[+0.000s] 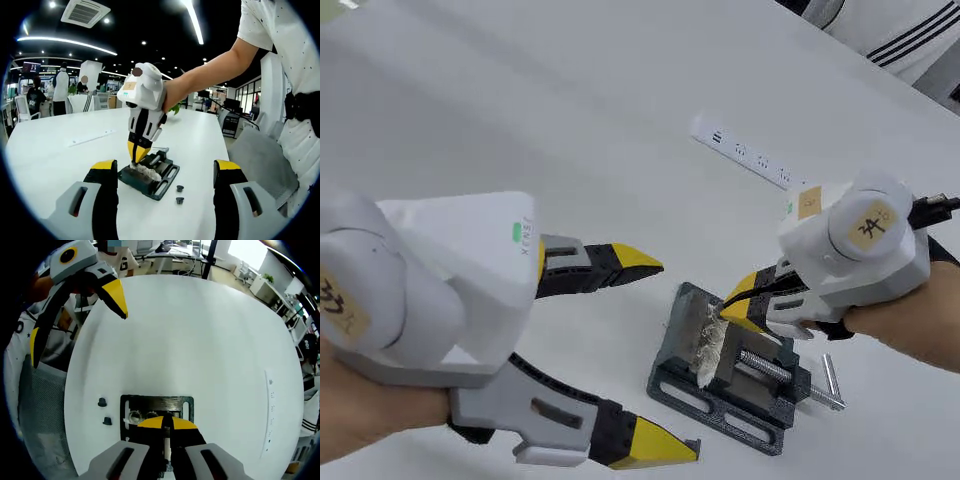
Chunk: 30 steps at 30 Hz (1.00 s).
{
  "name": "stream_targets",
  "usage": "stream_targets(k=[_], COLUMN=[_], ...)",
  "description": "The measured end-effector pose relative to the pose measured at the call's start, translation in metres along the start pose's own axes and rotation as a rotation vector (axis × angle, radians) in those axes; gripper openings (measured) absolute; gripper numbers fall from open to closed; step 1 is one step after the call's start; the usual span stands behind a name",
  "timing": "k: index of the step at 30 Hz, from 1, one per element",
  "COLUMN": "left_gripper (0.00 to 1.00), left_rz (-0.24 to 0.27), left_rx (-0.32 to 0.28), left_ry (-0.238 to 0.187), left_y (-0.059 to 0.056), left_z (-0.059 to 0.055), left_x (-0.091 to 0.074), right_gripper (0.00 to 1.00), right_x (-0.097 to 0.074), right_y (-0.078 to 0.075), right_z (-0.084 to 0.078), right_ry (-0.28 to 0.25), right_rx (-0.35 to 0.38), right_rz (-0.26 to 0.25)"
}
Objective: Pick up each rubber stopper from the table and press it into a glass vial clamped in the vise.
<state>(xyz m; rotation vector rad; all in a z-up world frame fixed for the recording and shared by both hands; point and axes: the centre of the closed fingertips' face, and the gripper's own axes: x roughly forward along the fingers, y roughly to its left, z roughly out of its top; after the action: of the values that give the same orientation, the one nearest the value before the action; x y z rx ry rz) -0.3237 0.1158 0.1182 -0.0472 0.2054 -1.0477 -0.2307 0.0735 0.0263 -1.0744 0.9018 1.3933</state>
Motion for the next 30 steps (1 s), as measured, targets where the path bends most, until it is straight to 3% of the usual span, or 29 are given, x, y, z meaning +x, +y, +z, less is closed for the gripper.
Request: stream_targets(k=[7,15,30], left_gripper=[0.77,0.77,0.77], left_rz=[0.002,0.002,0.001], left_rx=[0.009,0.014,0.029], left_ry=[0.013,0.020,0.043], left_y=[-0.002,-0.006,-0.013], left_z=[0.002,0.004,0.005], left_x=[-0.002,-0.002,-0.006], right_gripper=[0.00,0.00,0.03], right_x=[-0.001,-0.001,-0.007], right_y=[0.000,0.001,0.004], right_z=[-0.001,-0.001,-0.002], right_ry=[-0.027,-0.042,-0.103], right_rx=[0.031,0.008,0.061], right_rz=[-0.018,-0.039,-0.077])
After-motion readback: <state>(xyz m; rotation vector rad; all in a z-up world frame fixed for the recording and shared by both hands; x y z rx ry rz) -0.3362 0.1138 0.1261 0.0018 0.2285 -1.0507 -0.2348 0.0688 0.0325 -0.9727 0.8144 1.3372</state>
